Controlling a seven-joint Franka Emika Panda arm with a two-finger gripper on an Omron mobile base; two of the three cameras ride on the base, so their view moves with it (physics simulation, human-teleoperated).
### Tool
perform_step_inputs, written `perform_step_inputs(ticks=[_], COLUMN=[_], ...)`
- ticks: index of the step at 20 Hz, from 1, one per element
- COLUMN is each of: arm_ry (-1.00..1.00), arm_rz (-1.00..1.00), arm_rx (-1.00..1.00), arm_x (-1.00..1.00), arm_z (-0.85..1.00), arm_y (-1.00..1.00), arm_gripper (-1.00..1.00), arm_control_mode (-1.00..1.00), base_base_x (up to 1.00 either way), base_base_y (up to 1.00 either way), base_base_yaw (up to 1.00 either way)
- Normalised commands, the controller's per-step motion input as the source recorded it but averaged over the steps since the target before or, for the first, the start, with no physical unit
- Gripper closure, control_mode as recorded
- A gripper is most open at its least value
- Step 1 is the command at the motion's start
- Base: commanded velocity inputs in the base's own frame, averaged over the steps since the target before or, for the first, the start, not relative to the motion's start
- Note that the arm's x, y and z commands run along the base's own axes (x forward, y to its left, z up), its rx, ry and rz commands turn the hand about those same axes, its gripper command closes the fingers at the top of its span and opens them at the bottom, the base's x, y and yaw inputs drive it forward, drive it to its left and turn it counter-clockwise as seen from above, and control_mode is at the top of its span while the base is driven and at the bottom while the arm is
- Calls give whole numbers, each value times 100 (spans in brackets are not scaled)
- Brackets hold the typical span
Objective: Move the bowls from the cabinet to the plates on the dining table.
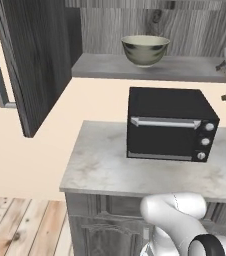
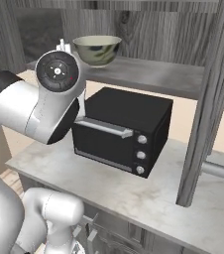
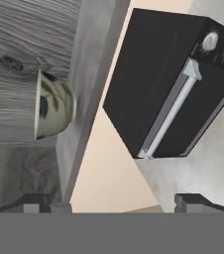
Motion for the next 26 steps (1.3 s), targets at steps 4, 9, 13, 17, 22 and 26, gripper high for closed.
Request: perform_step_inputs(ticks=[4, 9, 13, 17, 22, 26], arm_ry=[-14, -14, -11, -4, -1, -1], arm_rz=[1, -5, -5, -4, -1, 0], arm_rx=[0, -5, -6, 0, 0, 0], arm_x=[28, 34, 36, 35, 37, 38], arm_z=[10, 14, 15, 11, 5, 3], arm_y=[23, 31, 25, 18, 15, 14], arm_gripper=[-100, -100, -100, -100, -100, -100], arm_control_mode=[-100, -100, -100, -100, -100, -100], base_base_x=[0, 0, 0, 0, 0, 0], base_base_y=[0, 0, 0, 0, 0, 0], base_base_yaw=[0, 0, 0, 0, 0, 0])
